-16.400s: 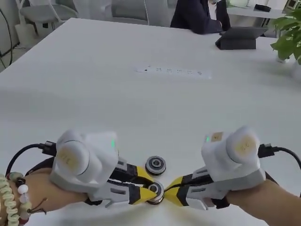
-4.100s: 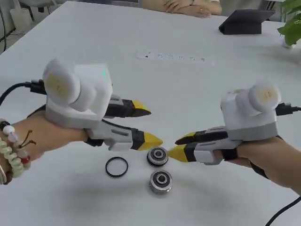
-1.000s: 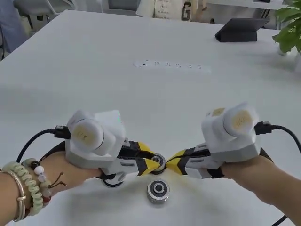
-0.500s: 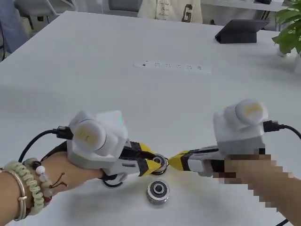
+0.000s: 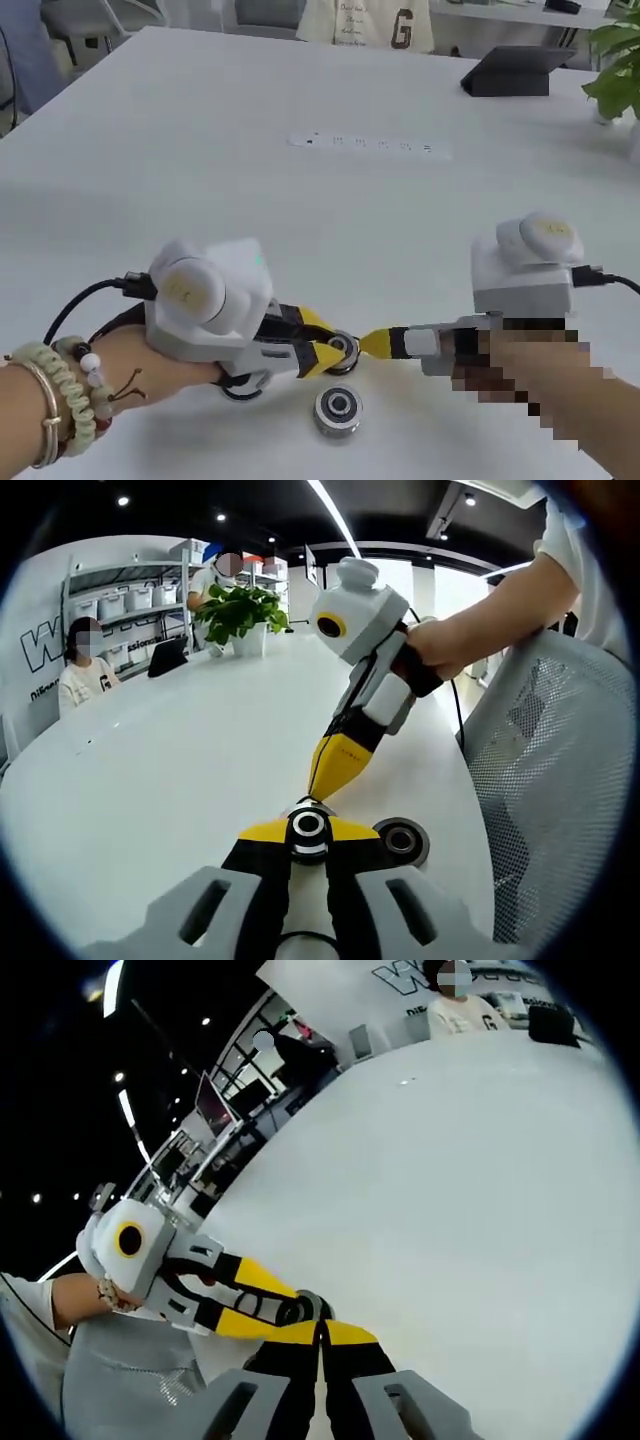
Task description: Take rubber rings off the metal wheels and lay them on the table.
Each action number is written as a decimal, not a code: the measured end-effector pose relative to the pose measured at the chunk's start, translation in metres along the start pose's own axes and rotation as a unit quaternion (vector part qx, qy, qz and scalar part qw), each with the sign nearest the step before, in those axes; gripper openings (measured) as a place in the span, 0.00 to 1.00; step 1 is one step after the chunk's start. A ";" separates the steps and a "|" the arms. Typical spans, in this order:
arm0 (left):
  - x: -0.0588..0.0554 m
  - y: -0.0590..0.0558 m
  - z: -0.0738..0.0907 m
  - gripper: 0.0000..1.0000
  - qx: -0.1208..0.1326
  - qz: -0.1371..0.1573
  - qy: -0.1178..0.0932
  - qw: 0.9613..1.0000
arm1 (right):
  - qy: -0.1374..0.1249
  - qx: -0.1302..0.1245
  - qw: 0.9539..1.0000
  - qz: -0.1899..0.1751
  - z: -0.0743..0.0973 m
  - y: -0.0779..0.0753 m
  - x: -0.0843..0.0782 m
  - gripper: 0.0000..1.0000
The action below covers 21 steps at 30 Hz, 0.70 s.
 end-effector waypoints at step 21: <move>0.001 -0.001 -0.001 0.07 -0.001 -0.033 0.008 0.999 | 0.009 0.001 1.000 0.023 -0.004 0.015 -0.001 0.00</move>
Point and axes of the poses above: the centre of the closed fingertips' face, and the gripper's own axes: z roughly backward along the fingers, y roughly to its left, x roughly out of its top, the point moved 1 cm from there along z, roughly backward along the fingers, and after that the axes turned 12 degrees about x, right-handed, at the moved point
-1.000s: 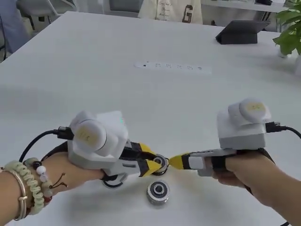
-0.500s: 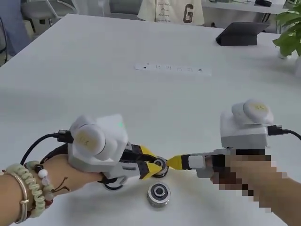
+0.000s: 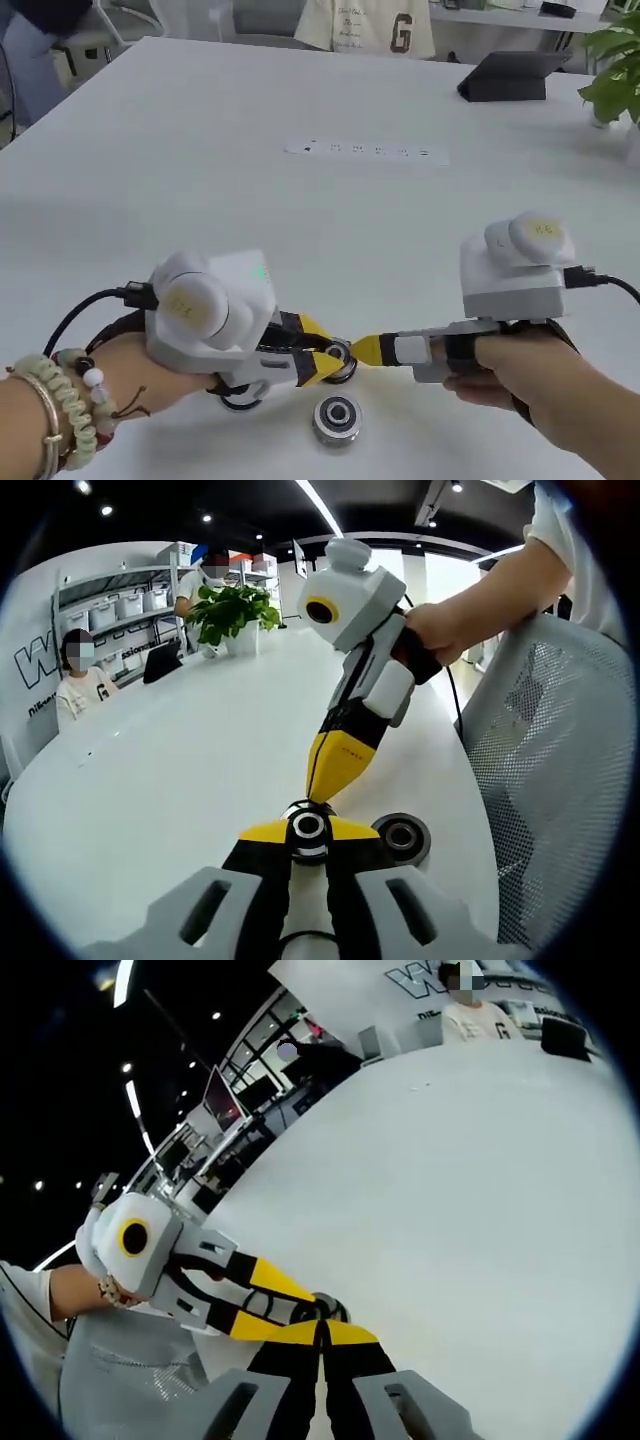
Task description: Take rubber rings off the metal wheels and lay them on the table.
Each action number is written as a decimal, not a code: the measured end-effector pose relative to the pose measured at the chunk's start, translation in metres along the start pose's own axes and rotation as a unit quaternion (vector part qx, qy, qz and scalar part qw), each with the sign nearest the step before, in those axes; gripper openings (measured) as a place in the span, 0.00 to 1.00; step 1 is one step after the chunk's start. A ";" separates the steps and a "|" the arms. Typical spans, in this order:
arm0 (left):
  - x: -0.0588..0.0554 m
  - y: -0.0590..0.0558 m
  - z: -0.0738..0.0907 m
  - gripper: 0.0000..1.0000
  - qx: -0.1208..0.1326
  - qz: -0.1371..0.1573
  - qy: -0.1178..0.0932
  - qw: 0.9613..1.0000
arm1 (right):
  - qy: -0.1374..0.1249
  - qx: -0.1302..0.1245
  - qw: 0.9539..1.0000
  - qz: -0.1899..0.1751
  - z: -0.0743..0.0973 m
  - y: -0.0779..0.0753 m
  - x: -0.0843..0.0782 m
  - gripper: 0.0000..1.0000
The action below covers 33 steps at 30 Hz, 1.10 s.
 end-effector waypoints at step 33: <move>0.000 0.000 -0.001 0.07 -0.001 0.022 -0.004 1.000 | 0.001 0.020 1.000 0.018 -0.002 0.006 0.006 0.00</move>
Point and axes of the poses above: the centre of the closed fingertips' face, and the gripper's own axes: z roughly backward along the fingers, y roughly to its left, x roughly out of its top, the point moved 1 cm from there along z, roughly backward along the fingers, and after that the axes turned 12 degrees about x, right-handed, at the moved point
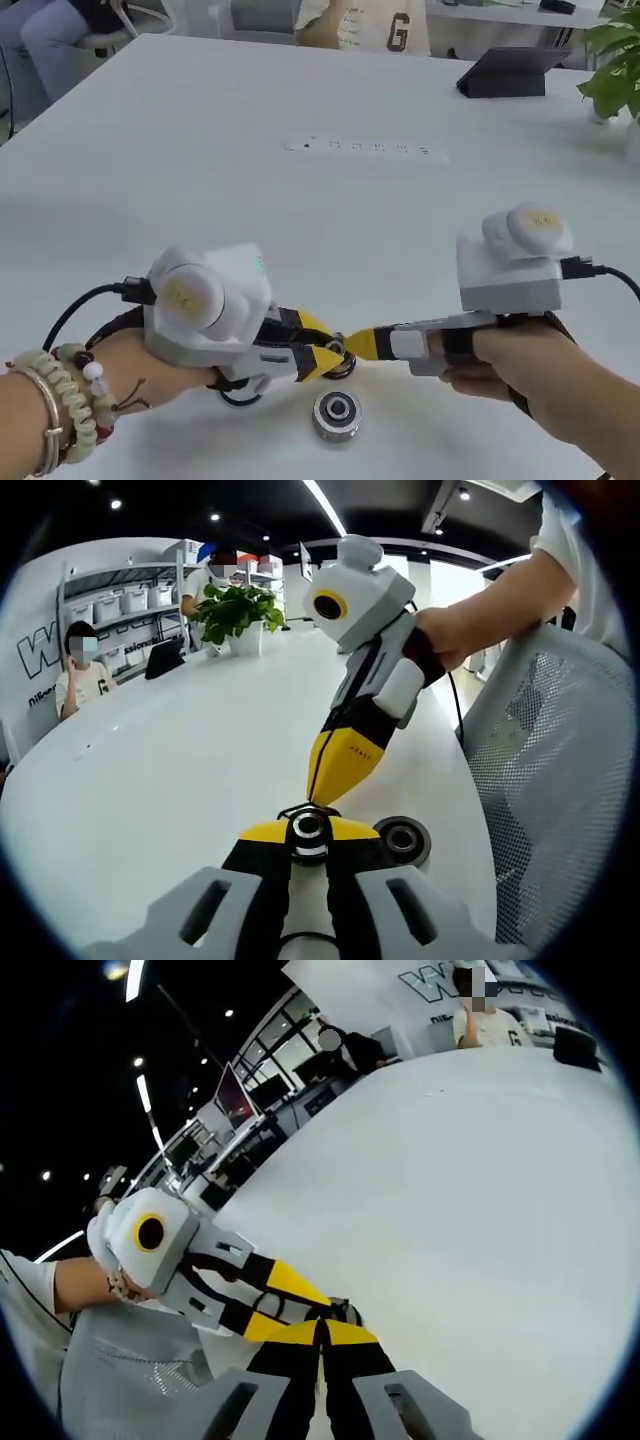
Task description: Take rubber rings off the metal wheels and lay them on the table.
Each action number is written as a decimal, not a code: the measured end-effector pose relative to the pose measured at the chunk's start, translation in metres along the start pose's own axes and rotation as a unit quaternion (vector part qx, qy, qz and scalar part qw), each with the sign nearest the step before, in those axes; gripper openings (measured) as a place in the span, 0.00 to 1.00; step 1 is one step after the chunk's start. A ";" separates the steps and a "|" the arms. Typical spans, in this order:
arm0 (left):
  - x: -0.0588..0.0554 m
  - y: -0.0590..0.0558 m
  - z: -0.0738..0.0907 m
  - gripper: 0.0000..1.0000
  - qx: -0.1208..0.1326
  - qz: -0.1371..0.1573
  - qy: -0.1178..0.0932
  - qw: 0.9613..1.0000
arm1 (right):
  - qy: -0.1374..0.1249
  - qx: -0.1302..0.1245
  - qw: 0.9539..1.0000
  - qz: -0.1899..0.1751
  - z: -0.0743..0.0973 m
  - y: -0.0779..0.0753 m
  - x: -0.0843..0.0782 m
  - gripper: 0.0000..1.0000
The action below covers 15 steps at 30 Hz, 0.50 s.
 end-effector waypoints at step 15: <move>-0.001 0.000 0.002 0.07 0.005 0.014 -0.003 1.000 | -0.007 -0.001 1.000 0.011 -0.001 0.008 0.001 0.00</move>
Point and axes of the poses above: the centre of the closed fingertips' face, and the gripper's own axes: z roughly backward along the fingers, y roughly to its left, x roughly out of its top, the point moved 1 cm from there along z, roughly backward along the fingers, and after that the axes turned 12 degrees about x, right-handed, at the moved point
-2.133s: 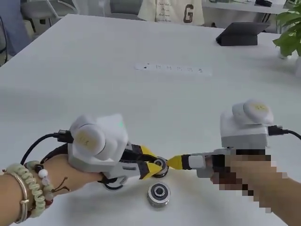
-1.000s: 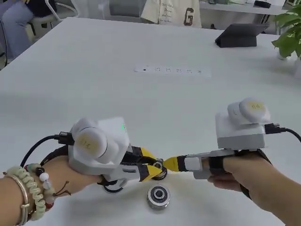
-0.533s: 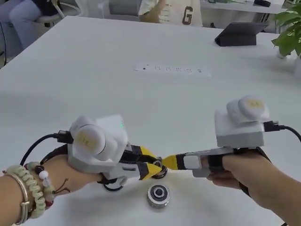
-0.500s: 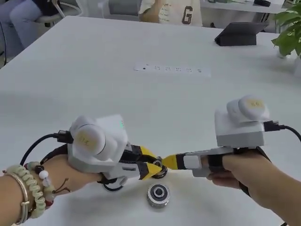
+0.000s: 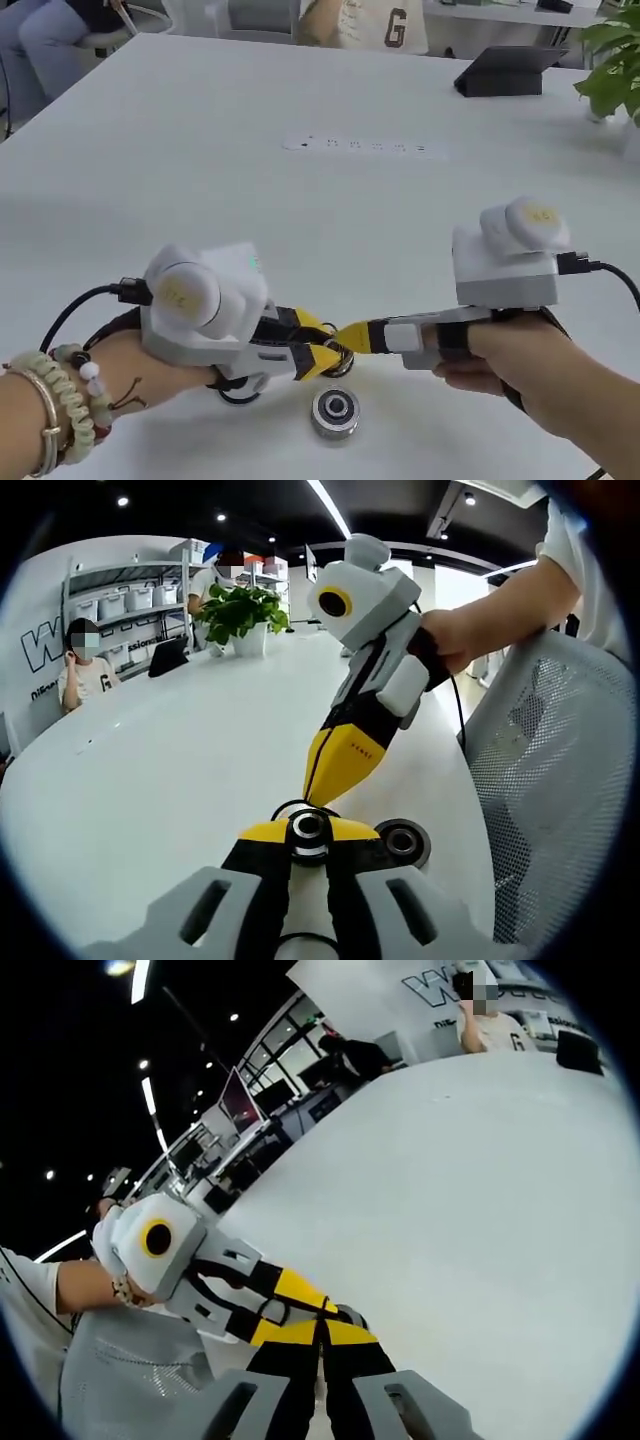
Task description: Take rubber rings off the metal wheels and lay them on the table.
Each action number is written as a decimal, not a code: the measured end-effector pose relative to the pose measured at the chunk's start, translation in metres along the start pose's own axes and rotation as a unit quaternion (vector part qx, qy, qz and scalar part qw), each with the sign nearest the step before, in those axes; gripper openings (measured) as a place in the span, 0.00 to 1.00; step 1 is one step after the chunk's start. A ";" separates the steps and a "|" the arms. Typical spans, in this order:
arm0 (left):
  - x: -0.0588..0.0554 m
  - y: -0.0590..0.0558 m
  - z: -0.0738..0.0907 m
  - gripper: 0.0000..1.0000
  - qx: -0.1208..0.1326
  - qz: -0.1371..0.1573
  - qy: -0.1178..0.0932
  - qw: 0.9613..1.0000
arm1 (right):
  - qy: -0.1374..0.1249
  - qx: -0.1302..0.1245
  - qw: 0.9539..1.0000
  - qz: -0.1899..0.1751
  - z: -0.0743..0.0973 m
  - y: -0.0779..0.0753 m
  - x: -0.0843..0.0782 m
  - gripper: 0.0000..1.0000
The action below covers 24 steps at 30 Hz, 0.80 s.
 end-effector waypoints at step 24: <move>0.038 0.007 0.024 0.35 -0.028 0.023 -0.030 0.999 | 0.005 -0.016 1.000 0.003 0.005 -0.009 0.001 0.00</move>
Point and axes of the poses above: the centre of the closed fingertips' face, and the gripper's own axes: z roughly backward along the fingers, y roughly to its left, x roughly out of its top, the point moved 1 cm from there along z, roughly backward along the fingers, and after that the axes turned 12 degrees about x, right-handed, at the moved point
